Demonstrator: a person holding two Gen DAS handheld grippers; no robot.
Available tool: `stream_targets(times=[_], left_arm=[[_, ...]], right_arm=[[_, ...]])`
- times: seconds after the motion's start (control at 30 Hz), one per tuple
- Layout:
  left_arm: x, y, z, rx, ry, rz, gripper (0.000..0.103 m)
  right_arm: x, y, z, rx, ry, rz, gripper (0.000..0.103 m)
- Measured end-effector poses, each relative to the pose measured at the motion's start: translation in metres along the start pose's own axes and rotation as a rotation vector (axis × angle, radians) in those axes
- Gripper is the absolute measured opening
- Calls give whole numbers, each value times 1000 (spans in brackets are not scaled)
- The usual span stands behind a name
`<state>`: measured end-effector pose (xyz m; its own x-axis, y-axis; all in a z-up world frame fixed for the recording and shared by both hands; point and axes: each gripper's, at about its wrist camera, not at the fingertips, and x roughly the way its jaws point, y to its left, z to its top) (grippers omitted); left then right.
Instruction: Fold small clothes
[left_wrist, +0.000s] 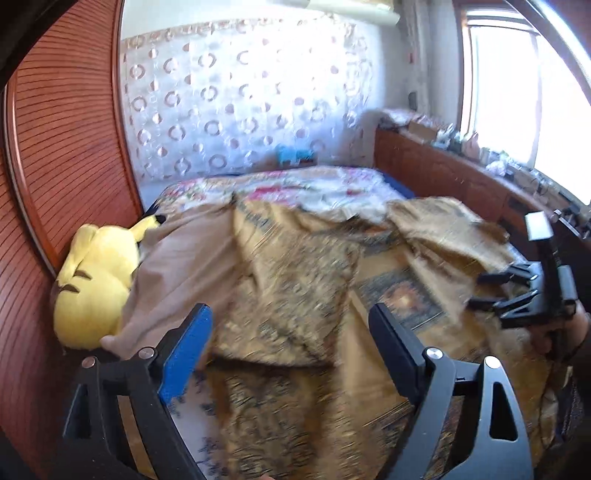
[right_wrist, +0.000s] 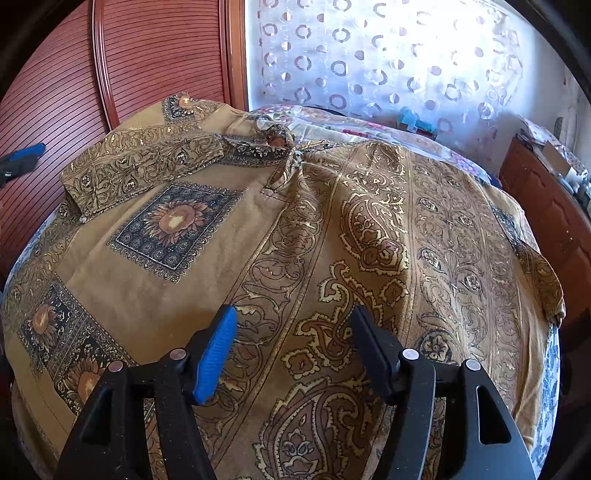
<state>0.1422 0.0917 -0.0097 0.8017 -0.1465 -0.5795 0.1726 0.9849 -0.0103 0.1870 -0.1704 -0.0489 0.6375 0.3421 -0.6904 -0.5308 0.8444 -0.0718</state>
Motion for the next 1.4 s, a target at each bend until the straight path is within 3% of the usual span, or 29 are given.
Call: stream_targets(times=[0.3,0.6,0.67,0.97,1.17,1.4], left_arm=[[39,-46,-8,41,74,-81,91],[72,-67,-11,-1,129,-76,91],[77,-74,-10,11,144,-68,91],[98,-111,-5,60,218,-116,91],[114,-136,-2,94,248,-146,91],[123,-150,-7,123,278,-156,91]], right_arm=[[0,0,0,2,-1,-2,67],[-1,-6,0,56,-5,-56,69],[-6,-15,-1,93,-22,-35,69],[-59,-95,-12,203,-103,-124,69],[-75,-157,-23,296,-96,-193,69],[-77,-225,-38,494,-58,-196,69]])
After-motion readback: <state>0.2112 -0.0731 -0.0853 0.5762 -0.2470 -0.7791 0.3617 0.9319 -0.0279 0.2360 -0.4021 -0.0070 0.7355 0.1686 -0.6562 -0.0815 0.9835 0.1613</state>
